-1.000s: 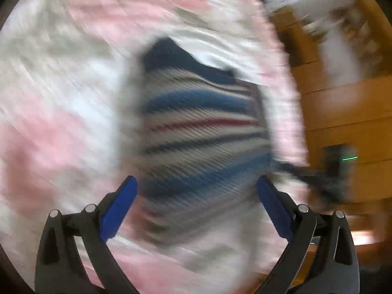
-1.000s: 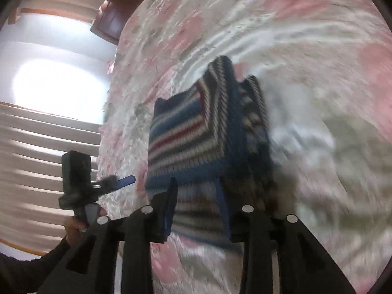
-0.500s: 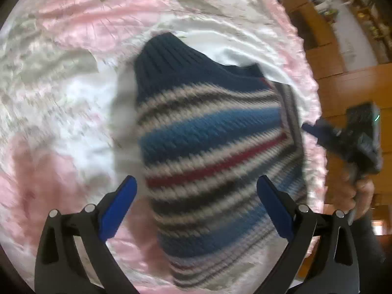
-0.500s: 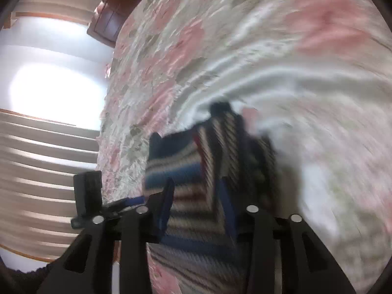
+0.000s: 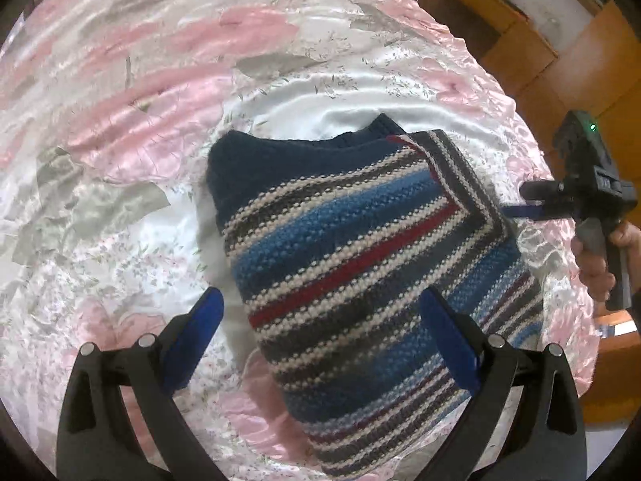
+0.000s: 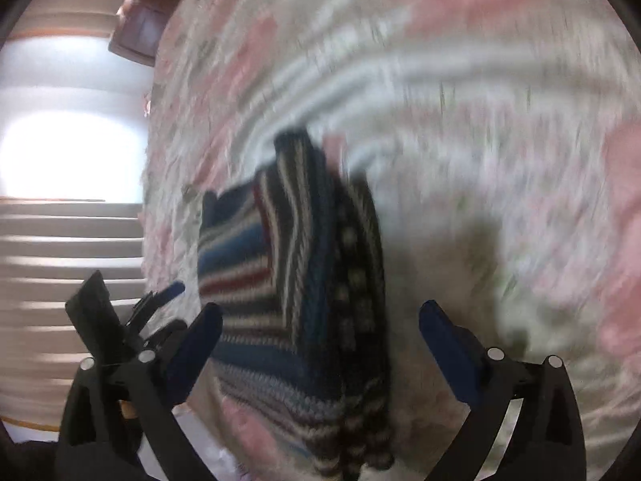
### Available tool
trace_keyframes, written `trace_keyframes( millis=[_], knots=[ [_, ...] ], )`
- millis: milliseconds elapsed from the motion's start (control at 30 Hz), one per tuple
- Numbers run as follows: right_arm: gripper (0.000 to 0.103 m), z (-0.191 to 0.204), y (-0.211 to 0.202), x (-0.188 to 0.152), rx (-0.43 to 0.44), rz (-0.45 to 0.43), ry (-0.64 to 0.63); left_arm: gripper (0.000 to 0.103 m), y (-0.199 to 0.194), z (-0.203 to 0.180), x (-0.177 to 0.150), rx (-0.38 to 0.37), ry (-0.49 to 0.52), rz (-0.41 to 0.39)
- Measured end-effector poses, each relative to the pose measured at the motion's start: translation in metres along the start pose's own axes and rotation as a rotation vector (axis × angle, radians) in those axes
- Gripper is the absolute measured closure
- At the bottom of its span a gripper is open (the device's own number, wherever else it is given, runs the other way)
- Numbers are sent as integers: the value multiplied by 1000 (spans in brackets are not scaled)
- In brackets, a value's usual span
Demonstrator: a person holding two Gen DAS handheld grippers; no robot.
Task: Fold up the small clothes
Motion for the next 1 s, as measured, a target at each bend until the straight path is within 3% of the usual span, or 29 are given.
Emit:
trace_keyframes(
  millis=[133,267,500,567,633,733,800,867,933,1000],
  knots=[
    [3,10,46,-21,-11,107,-21,5,-11,-6,5,47,58,-34],
    [3,13,66,-31,-88,110,-79,5,-23,-7,3,24,79,-60],
    [4,-11,31,-21,-93,50,-35,5,-20,11,-16,1,65,-29],
    [4,-18,36,-20,-79,55,-4,5,-15,18,-21,-98,-6,-15],
    [3,-15,43,-24,-73,76,-9,5,-6,24,-26,-286,-138,3],
    [3,-4,51,-27,6,118,14,6,19,37,-38,-622,-447,43],
    [8,-7,49,-26,3,119,10,6,33,45,-44,-706,-563,43],
    [9,-15,41,-23,32,114,34,5,40,47,-45,-705,-586,29],
    [9,-19,36,-22,75,107,61,5,50,38,-45,-758,-599,26],
    [5,-18,37,-25,109,117,67,5,60,31,-47,-776,-614,42]
  ],
)
Point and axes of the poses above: each gripper's, at about its wrist camera, not at the fingertips, and y roughly the way its jaws point, z to its left, x to its top, the point moved 9 cm from there along y, roughly the way its jaws point, and after that the axes turned 11 degrees about y, right-handed, at the moved point
